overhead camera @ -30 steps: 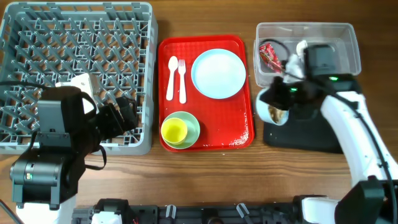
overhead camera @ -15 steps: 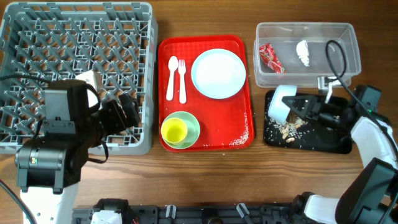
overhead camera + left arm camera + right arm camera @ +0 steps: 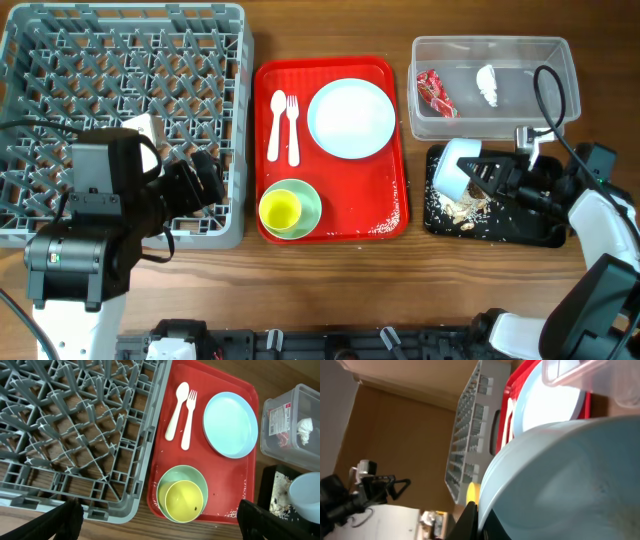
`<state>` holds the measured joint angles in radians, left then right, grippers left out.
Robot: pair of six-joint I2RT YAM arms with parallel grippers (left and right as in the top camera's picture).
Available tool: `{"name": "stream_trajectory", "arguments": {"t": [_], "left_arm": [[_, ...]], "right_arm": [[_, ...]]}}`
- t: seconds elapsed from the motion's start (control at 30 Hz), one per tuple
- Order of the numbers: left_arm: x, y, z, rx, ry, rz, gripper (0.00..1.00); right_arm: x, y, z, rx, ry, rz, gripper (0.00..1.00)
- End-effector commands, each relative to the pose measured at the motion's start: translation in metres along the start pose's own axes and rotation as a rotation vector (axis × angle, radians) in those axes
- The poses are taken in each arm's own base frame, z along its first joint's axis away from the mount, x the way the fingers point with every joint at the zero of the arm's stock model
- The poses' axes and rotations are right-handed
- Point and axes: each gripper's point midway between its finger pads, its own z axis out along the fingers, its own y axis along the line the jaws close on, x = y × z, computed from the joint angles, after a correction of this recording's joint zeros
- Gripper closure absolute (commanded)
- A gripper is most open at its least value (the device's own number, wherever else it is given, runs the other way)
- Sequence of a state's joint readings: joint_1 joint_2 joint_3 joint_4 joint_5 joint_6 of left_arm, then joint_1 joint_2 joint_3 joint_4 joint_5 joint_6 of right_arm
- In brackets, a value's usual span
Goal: Sort waste into correct bins and load items into the dishwasher rack
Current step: 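Carry the blue bowl over the black tray and tip the scraps out, then set the empty blue bowl back on the red tray with the right gripper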
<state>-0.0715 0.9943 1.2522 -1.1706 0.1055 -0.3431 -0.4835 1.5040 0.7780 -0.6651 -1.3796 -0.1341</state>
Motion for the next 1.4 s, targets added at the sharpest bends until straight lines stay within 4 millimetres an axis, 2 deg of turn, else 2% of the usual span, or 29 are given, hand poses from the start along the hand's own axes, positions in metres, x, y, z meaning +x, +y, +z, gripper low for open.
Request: {"name": "stream_trajectory", "arguments": {"t": [0.0,0.03,0.07,0.1,0.2,0.27,0.33,0.37,0.43,0.47,0.53,0.63,0.73,0.77,0.93,0.97,1.0,1.13,1.27,1.37], "left_arm": [[-0.006,-0.003,-0.005,0.016,-0.021,-0.01,0.0],[-0.006,-0.003,-0.005,0.016,-0.022,-0.01,0.0],[-0.006,-0.003,-0.005,0.016,-0.022,-0.01,0.0],[-0.006,-0.003,-0.005,0.016,-0.022,-0.01,0.0],[-0.006,-0.004,-0.005,0.017,-0.024,-0.009,0.0],[-0.007,-0.004,-0.005,0.017,-0.025,-0.009,0.0],[-0.008,-0.004,-0.005,0.019,-0.029,-0.009,0.0],[-0.008,-0.004,-0.005,0.02,-0.03,-0.009,0.0],[-0.008,-0.004,-0.005,0.019,-0.029,-0.009,0.0],[-0.007,-0.004,-0.005,0.018,-0.025,-0.009,0.0],[-0.005,-0.003,-0.005,0.014,-0.018,-0.01,0.0],[-0.006,-0.004,-0.006,0.018,-0.026,-0.008,0.0],[-0.008,-0.004,-0.006,0.022,-0.035,-0.008,0.0],[-0.008,-0.005,-0.006,0.022,-0.036,-0.008,0.0],[-0.012,-0.006,-0.008,0.031,-0.056,-0.006,0.0],[-0.012,-0.007,-0.009,0.032,-0.059,-0.005,0.0],[-0.012,-0.007,-0.009,0.033,-0.06,-0.005,0.0],[-0.008,-0.005,-0.009,0.025,-0.041,-0.007,0.0],[-0.003,-0.003,-0.008,0.016,-0.022,-0.009,0.0],[-0.002,-0.002,-0.008,0.014,-0.015,-0.01,0.0]], "right_arm": [[-0.003,0.017,0.0,-0.089,-0.015,-0.082,0.96],[-0.003,0.024,0.0,-0.127,-0.019,-0.12,0.96],[-0.004,0.017,0.002,-0.086,-0.013,-0.121,0.96],[-0.006,0.003,0.002,-0.005,-0.005,-0.043,0.96],[-0.005,0.024,0.007,-0.056,0.013,-0.038,0.95],[-0.004,0.034,0.014,-0.017,0.038,-0.078,0.96],[-0.001,0.043,0.022,0.064,0.061,-0.19,0.96],[-0.001,0.045,0.026,0.1,0.064,-0.237,0.96],[-0.007,0.033,0.021,0.25,0.027,-0.22,0.96],[-0.009,0.033,0.019,0.261,0.017,-0.222,0.96],[-0.011,0.031,0.017,0.264,0.01,-0.235,0.96],[0.0,0.061,0.024,0.044,0.059,-0.295,0.96],[0.006,0.072,0.028,-0.038,0.086,-0.245,0.96],[0.007,0.071,0.031,-0.01,0.095,-0.214,0.96],[0.022,0.027,0.063,0.518,0.146,-0.234,0.95],[0.028,0.02,0.068,0.597,0.163,-0.262,0.96],[0.049,-0.004,0.08,0.834,0.195,-0.312,0.96],[0.072,-0.022,0.101,0.969,0.246,-0.382,0.96],[0.095,-0.035,0.137,0.901,0.348,-0.417,0.96],[0.101,-0.045,0.153,0.881,0.372,-0.427,0.96]]}}
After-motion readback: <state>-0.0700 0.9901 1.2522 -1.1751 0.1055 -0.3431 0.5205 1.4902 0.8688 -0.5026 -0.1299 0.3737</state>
